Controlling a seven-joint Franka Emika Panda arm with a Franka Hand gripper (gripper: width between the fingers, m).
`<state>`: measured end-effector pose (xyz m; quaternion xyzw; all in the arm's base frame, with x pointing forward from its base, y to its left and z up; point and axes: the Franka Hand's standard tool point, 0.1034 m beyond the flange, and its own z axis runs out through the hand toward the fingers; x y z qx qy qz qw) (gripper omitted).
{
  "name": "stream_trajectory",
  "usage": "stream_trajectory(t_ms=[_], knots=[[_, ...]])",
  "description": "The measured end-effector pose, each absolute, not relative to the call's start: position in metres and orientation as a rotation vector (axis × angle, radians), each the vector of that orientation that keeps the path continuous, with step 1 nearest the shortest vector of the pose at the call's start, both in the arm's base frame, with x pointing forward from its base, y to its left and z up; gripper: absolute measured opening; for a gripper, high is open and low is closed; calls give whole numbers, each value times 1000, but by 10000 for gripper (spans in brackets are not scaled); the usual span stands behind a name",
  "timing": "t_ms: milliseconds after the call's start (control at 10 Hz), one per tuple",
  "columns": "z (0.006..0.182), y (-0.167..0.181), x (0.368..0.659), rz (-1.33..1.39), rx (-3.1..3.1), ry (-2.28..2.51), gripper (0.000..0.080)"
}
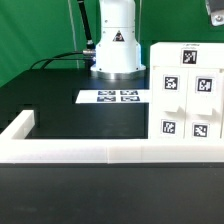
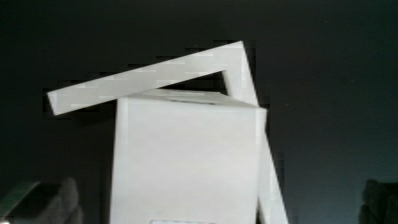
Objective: Assemble cabinet
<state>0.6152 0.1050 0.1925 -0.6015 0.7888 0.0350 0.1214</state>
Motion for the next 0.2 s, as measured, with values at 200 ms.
stream_trajectory(t_ms=[200], knots=[[192, 105, 615, 102, -1763, 2298, 797]])
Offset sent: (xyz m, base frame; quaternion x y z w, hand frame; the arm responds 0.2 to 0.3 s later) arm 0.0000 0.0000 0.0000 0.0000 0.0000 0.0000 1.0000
